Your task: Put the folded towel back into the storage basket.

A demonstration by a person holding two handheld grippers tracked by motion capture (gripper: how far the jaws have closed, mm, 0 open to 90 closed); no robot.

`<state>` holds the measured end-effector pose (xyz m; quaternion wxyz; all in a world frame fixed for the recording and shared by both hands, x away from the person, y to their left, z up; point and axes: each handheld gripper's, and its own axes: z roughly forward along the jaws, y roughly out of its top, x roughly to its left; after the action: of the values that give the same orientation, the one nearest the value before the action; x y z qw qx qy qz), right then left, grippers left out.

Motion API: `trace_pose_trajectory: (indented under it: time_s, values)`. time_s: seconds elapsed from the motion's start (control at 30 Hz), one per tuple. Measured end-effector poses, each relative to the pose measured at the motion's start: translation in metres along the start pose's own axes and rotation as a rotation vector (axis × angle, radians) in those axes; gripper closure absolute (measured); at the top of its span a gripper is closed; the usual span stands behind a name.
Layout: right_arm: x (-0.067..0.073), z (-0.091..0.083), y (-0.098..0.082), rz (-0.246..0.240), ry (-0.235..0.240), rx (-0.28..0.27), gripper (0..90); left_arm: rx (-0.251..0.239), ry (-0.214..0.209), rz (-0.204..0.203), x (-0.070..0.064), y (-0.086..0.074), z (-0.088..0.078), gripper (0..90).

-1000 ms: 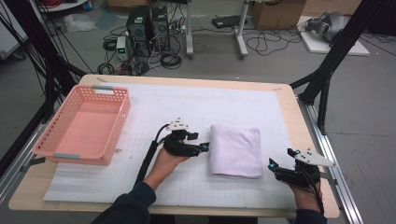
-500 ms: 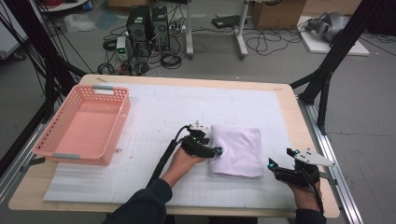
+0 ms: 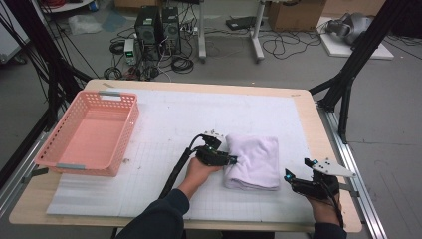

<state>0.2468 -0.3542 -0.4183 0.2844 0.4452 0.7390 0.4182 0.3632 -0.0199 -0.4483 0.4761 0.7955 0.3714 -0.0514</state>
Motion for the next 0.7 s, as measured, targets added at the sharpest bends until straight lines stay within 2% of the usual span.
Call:
trace_pose_trajectory:
  time_s: [0.07, 0.23, 0.4, 0.57, 0.7]
  values:
    - [0.001, 0.000, 0.000, 0.004, -0.001, -0.001, 18.3, -0.008, -0.004, 0.025, 0.000, 0.000, -0.002, 72.6]
    - [0.000, -0.001, 0.000, 0.010, -0.001, -0.004, 18.3, -0.079, -0.047, 0.044, 0.002, -0.004, -0.011, 74.3]
    - [0.001, -0.001, 0.001, 0.008, 0.002, -0.005, 18.3, -0.145, -0.093, 0.127, -0.003, -0.004, -0.032, 74.8]
    - [0.002, -0.001, 0.001, 0.007, 0.004, -0.005, 18.3, -0.188, -0.100, 0.152, 0.000, -0.004, -0.055, 75.1]
    - [0.002, 0.000, 0.001, 0.002, 0.005, -0.002, 18.3, -0.219, -0.084, 0.175, 0.006, -0.001, -0.078, 75.3]
